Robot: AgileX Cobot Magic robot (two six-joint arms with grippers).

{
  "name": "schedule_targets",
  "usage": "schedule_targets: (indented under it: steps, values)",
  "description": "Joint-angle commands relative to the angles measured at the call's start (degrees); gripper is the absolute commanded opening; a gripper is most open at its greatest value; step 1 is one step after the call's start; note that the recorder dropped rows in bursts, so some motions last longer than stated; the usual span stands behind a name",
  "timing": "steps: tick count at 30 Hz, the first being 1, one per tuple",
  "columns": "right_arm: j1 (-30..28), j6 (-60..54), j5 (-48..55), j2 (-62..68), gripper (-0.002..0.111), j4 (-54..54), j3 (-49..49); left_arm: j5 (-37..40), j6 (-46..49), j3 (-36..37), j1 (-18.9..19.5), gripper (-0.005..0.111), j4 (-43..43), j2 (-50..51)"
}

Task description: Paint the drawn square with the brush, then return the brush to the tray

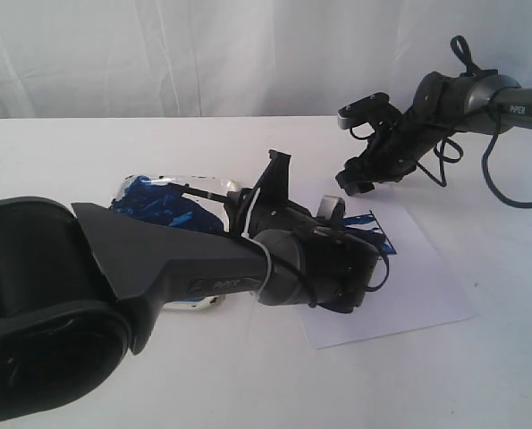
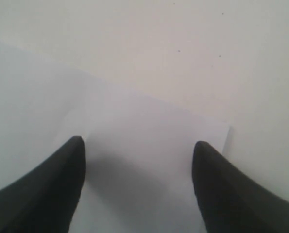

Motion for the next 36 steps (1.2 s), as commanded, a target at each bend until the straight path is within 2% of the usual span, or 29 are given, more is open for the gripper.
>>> schedule_targets:
  steps: [1,14,18,26,36]
  values:
    - [-0.04,-0.91,3.75,2.46,0.060,-4.11,1.22,5.81,-0.49,-0.13,0.58,0.000,0.29,0.03]
    - [-0.04,-0.91,3.97,2.46,0.060,-4.11,1.22,4.22,0.85,-0.24,1.98,0.000,0.15,0.03]
    - [-0.04,-0.91,4.01,2.46,0.060,-4.11,1.22,4.54,0.96,-2.96,2.93,0.000,0.02,0.97]
    - [-0.04,-0.91,4.00,2.46,0.060,-3.99,1.22,4.64,5.43,-5.79,2.80,0.000,-0.38,3.25]
    - [-0.04,-0.91,4.00,2.46,0.060,-3.99,1.22,5.81,3.27,-5.79,1.94,0.000,2.12,4.29]
